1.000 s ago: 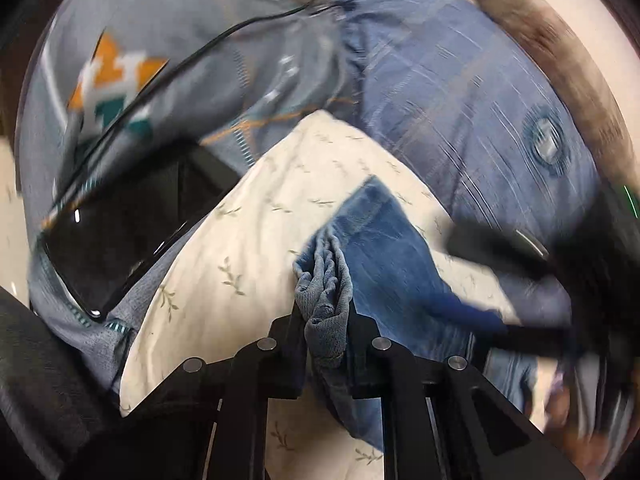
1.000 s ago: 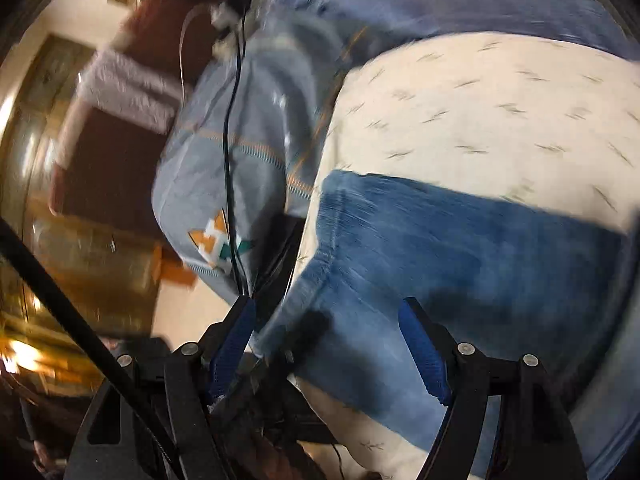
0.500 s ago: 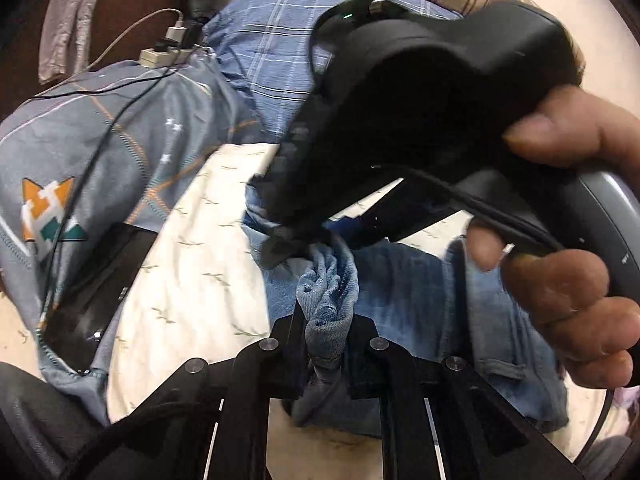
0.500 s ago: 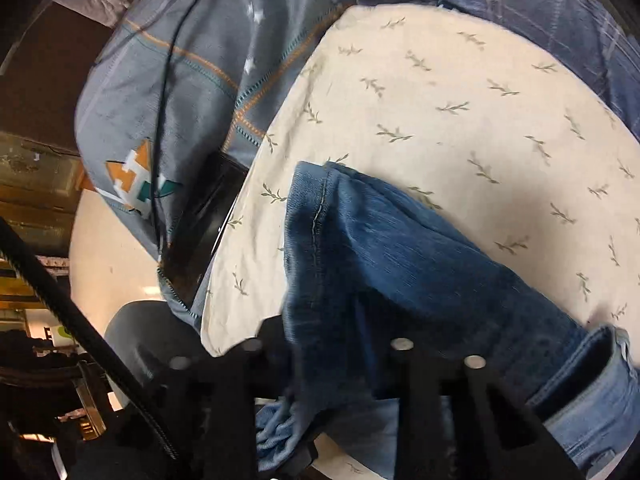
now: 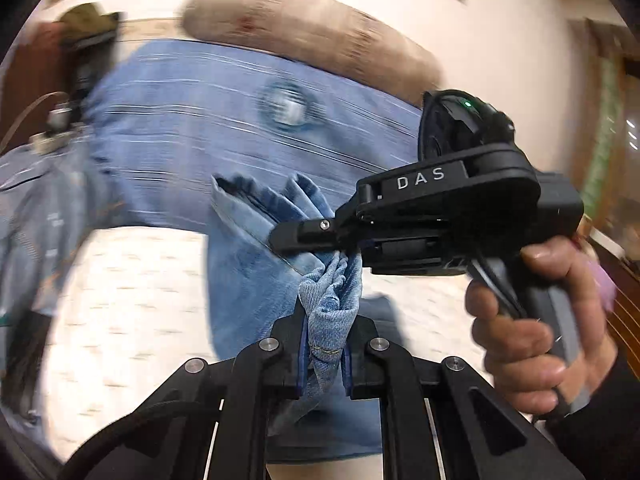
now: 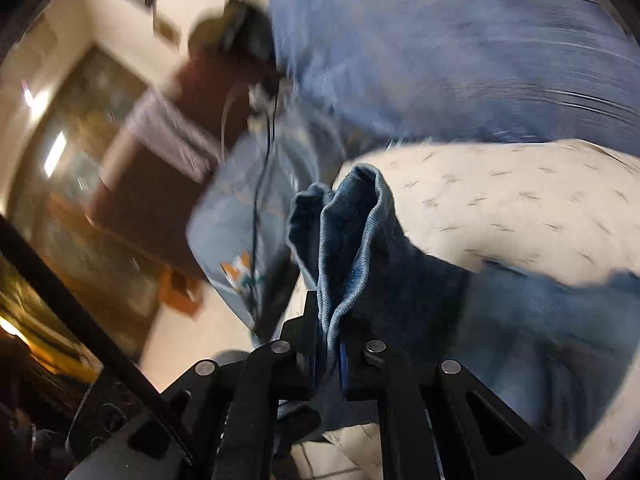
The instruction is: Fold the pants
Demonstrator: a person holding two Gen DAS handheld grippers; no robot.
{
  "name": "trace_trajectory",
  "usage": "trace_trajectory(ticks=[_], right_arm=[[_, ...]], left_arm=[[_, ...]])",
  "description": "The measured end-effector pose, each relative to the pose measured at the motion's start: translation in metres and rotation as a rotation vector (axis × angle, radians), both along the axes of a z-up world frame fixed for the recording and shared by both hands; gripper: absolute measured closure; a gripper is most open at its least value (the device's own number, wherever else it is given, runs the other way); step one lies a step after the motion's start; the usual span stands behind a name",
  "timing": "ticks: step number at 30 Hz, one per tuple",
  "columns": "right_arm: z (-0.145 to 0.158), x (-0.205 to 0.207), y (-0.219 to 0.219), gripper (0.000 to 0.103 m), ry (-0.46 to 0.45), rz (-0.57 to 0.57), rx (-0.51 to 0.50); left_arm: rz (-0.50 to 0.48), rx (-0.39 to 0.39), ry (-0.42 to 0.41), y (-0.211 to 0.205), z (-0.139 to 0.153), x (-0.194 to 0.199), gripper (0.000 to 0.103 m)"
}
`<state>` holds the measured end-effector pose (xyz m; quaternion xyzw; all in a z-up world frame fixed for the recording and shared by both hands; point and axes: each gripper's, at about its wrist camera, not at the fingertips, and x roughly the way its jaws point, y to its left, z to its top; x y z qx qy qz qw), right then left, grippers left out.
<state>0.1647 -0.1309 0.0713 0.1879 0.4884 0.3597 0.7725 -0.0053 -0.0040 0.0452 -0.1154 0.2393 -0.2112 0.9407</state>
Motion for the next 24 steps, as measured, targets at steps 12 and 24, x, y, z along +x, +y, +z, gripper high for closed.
trace_trajectory(ticks=[12, 24], right_arm=[[-0.118, -0.028, -0.167, 0.091, 0.238, -0.329, 0.129], [-0.097, -0.036, -0.17, 0.06, 0.174, -0.382, 0.005]], left_arm=[[-0.249, 0.279, 0.112, -0.123, -0.069, -0.01, 0.09], [-0.264, 0.285, 0.177, -0.132, -0.068, -0.017, 0.089]])
